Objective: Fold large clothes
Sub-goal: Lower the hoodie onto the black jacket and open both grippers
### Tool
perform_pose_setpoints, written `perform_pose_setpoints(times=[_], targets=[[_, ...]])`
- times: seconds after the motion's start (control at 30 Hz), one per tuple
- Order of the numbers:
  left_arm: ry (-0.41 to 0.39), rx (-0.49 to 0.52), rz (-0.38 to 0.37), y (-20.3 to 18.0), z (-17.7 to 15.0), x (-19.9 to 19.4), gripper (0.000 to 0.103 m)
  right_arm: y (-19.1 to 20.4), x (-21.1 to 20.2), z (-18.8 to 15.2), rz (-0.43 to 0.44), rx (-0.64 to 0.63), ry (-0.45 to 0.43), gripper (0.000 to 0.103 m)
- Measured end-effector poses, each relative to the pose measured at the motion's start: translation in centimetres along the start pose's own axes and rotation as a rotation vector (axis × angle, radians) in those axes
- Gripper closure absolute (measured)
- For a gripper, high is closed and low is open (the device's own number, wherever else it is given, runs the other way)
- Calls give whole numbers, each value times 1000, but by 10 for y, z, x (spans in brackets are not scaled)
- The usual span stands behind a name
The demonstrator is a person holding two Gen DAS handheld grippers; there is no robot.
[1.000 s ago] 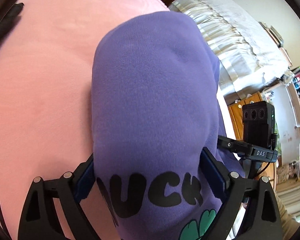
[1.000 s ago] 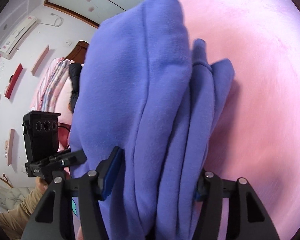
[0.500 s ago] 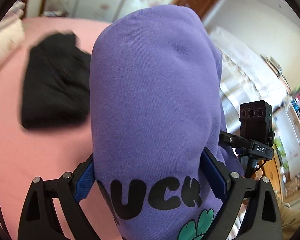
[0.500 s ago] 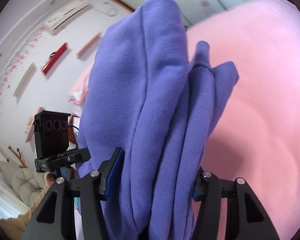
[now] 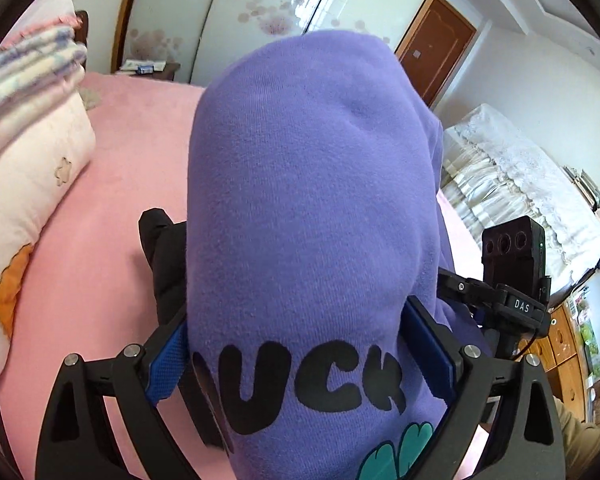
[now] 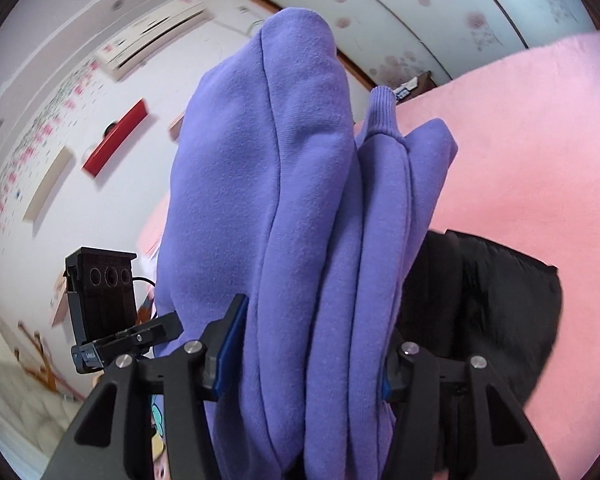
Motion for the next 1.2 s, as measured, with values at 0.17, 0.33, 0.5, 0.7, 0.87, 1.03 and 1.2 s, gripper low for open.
perform_pose_setpoints(times=[0.17, 0.33, 0.5, 0.7, 0.87, 1.03, 1.2], targets=[[155, -103, -7, 77, -11, 88, 2, -70, 51, -10, -90, 166, 48, 51], [181, -213, -128, 105, -26, 137, 0, -120, 88, -41, -211, 266, 79, 51], [172, -232, -141, 106, -35, 138, 0, -121, 110, -40, -270, 274, 94, 48], [158, -256, -96, 95, -31, 123, 0, -93, 131, -13, -364, 259, 144, 21], [89, -213, 23, 69, -28, 92, 1, -78, 112, -8, -402, 234, 127, 18], [26, -80, 172, 15, -45, 62, 1, -56, 71, -12, -415, 148, 58, 17], [-5, 44, 288, -29, -66, 59, 1, -35, 37, -29, -467, 43, 46, 17]])
Point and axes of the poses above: each gripper's, at about its wrist camera, not at the fingertips, and x roughly the way its jaws point, y to its left, z to its top, the point moved 3 cm from there along x, roughly the way its jaws point, and after that the axes turned 9 degrees about y, right-handed, at the moved point
